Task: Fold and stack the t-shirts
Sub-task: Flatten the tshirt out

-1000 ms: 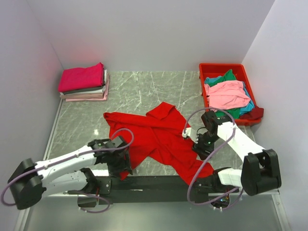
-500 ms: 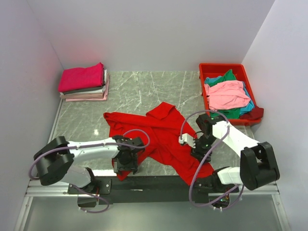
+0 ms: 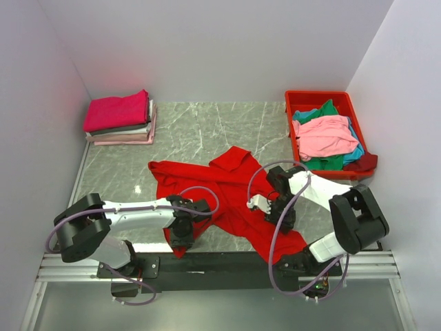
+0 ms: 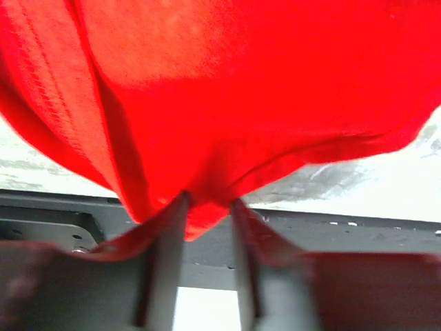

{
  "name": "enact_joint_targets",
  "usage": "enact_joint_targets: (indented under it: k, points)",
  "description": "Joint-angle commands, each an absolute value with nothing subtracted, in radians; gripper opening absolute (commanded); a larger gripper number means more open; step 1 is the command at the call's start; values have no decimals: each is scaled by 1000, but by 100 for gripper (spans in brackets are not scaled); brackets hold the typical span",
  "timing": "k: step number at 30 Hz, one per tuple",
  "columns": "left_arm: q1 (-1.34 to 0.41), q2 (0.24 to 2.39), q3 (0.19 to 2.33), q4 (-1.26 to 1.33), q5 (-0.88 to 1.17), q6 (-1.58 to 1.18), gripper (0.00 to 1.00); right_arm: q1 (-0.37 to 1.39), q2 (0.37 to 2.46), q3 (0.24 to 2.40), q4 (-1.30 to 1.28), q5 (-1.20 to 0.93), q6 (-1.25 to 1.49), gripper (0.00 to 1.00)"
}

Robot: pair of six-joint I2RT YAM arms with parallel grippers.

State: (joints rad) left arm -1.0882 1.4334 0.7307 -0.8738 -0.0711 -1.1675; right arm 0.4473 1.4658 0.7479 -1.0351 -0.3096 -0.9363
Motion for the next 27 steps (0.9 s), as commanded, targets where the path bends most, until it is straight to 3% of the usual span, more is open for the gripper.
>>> enact_joint_targets:
  k: [1, 2, 5, 11, 13, 16, 21, 23, 25, 27]
  points:
    - [-1092, 1457, 710, -855, -152, -1158, 30, 453, 1489, 773, -1034, -331, -900, 23]
    - [-1092, 1454, 706, -853, -155, -1157, 19, 451, 1494, 781, -1060, -348, -911, 4]
    - [-1092, 1425, 724, -882, -181, -1154, 1, 453, 1473, 810, -1115, -394, -930, 0]
    - [-1085, 1304, 875, -1047, -340, -1140, 0, 422, 1371, 971, -1187, -358, -898, 0]
    - [-1031, 1286, 966, -1089, -432, -1100, 0, 397, 1383, 1127, -1193, -347, -873, 0]
    - [-874, 1276, 1127, -1109, -506, -970, 0, 350, 1481, 1446, -1192, -334, -802, 0]
    - [-637, 1301, 1483, -958, -580, -625, 0, 292, 1733, 2274, -1250, -358, -654, 0]
    - [-565, 1348, 1742, -927, -592, -510, 0, 291, 1859, 2644, -1247, -322, -592, 0]
    - [-543, 1409, 2047, -917, -604, -459, 0, 293, 1852, 2729, -1169, -252, -551, 0]
    - [-541, 1436, 2230, -890, -580, -393, 0, 291, 1666, 2526, -940, -210, -529, 0]
